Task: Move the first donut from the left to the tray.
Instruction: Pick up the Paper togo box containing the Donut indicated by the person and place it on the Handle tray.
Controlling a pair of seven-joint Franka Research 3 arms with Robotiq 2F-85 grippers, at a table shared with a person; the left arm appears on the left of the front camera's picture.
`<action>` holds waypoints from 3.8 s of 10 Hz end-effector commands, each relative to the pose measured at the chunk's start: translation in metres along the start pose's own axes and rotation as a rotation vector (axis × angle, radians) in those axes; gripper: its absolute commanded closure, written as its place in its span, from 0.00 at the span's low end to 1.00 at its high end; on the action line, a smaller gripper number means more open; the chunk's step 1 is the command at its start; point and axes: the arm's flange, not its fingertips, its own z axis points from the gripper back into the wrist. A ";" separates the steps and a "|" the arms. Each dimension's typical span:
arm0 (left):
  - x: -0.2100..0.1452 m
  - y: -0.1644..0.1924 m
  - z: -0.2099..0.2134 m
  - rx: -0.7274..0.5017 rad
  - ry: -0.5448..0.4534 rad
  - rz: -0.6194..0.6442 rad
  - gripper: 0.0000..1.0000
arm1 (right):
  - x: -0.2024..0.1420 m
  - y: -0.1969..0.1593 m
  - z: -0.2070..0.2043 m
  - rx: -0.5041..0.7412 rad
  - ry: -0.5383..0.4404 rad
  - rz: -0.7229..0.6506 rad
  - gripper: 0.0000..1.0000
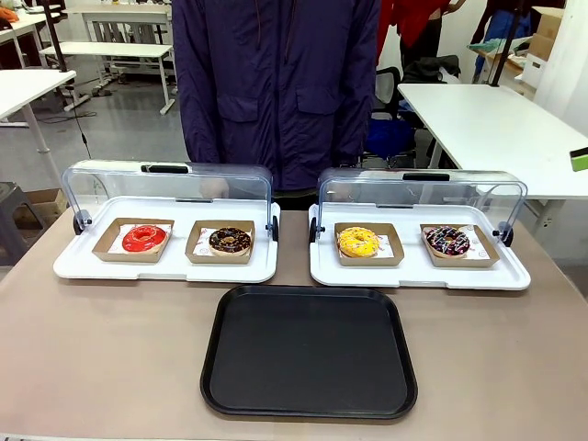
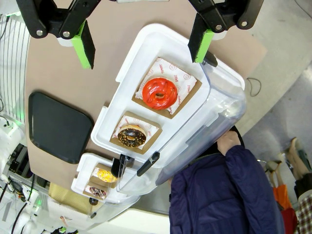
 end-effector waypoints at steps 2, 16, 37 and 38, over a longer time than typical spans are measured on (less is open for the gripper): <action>0.002 0.000 0.000 0.004 -0.005 0.000 0.00 | 0.002 0.002 0.001 0.001 -0.003 0.006 0.00; 0.002 0.000 0.000 0.004 -0.005 0.000 0.00 | 0.002 0.002 0.001 0.001 -0.003 0.006 0.00; 0.014 -0.012 -0.011 -0.016 0.102 -0.099 0.00 | 0.002 0.002 0.001 0.001 -0.003 0.006 0.00; 0.027 -0.022 -0.019 -0.041 0.165 -0.158 0.00 | 0.002 0.002 0.001 0.001 -0.003 0.006 0.00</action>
